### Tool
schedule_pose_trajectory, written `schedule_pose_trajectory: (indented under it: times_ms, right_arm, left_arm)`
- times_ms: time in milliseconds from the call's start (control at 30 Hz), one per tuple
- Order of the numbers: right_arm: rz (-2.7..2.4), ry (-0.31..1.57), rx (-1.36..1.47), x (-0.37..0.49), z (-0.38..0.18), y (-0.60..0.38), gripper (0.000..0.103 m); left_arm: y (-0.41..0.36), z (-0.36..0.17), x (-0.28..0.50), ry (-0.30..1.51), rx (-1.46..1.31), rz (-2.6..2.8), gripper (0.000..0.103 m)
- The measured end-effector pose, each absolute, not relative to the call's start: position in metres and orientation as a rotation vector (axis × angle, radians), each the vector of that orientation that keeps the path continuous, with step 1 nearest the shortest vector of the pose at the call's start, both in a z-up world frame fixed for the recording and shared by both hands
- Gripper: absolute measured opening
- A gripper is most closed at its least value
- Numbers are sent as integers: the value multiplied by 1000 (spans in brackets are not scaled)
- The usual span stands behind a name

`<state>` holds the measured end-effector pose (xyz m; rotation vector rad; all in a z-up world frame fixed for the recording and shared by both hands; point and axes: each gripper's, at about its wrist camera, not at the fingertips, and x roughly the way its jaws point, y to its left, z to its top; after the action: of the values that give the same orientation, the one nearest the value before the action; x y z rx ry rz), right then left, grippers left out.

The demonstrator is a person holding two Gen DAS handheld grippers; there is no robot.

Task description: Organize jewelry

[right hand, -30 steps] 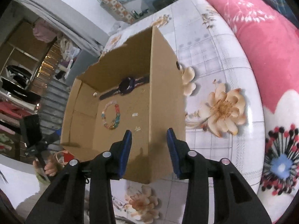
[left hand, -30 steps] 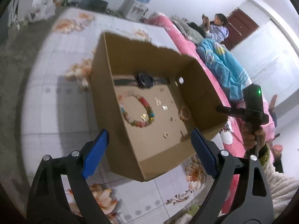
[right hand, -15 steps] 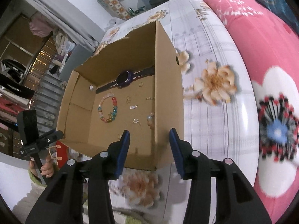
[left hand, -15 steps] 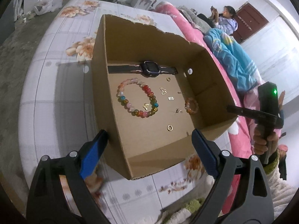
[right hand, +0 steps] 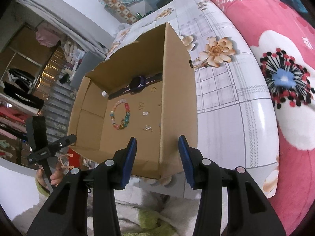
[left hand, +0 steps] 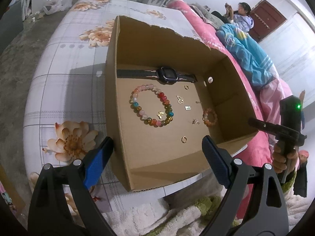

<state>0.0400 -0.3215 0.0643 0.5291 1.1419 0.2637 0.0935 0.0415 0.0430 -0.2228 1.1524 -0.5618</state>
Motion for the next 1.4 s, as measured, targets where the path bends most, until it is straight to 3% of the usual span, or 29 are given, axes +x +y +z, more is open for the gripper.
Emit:
schedule_pose_trajectory:
  times_ms: [200, 433, 567, 900, 1167, 1400]
  right_arm:
    - [186, 976, 439, 9, 89, -322, 44]
    - [146, 761, 202, -60, 126, -285, 81]
    - [125, 802, 136, -66, 109, -256, 88]
    - [-36, 846, 80, -54, 83, -223, 96]
    - [-74, 918, 84, -38, 72, -210, 96]
    - [-49, 955, 119, -29, 69, -202, 96]
  left_arm:
    - [47, 70, 54, 918, -123, -479, 89]
    - [43, 86, -18, 733, -4, -307, 95]
    - [31, 75, -30, 736, 25, -238, 95]
    - [2, 72, -26, 732, 59, -218, 95]
    - [-13, 51, -7, 934, 59, -165, 95]
    - [-19, 48, -5, 989, 61, -139, 95]
